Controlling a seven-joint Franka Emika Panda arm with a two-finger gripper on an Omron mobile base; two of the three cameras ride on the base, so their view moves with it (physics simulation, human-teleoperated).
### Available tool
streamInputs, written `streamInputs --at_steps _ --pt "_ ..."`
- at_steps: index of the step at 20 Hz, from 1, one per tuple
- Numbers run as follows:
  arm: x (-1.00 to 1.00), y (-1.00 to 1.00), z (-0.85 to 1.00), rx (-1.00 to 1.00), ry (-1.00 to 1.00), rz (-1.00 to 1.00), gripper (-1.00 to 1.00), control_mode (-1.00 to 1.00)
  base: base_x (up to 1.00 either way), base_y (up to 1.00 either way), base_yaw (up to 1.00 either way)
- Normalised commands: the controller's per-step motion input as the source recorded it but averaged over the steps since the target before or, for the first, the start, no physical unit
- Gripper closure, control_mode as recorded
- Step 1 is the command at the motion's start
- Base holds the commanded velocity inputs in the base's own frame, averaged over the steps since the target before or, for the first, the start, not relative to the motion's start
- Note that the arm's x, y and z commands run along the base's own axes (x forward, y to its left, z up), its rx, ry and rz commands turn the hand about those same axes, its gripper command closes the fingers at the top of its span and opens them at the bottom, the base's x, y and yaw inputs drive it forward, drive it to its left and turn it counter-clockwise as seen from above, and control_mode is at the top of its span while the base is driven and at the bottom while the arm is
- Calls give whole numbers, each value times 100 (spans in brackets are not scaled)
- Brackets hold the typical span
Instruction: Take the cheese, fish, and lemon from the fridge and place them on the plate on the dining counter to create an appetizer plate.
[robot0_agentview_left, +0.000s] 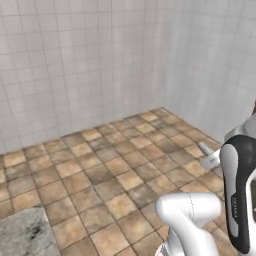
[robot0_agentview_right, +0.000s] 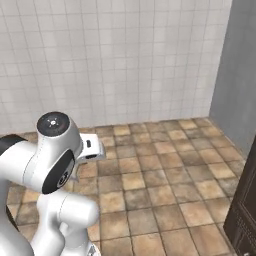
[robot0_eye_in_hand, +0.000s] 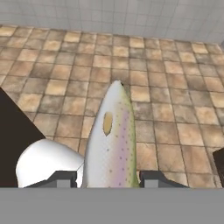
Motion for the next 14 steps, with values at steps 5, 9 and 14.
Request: streamInputs --at_steps 5,9,14 --pt "0 0 0 0 0 0 100 100 55 21 43" --pt "0 0 0 0 0 0 100 100 77 39 40" --pt "0 0 0 0 0 0 100 100 85 44 39"
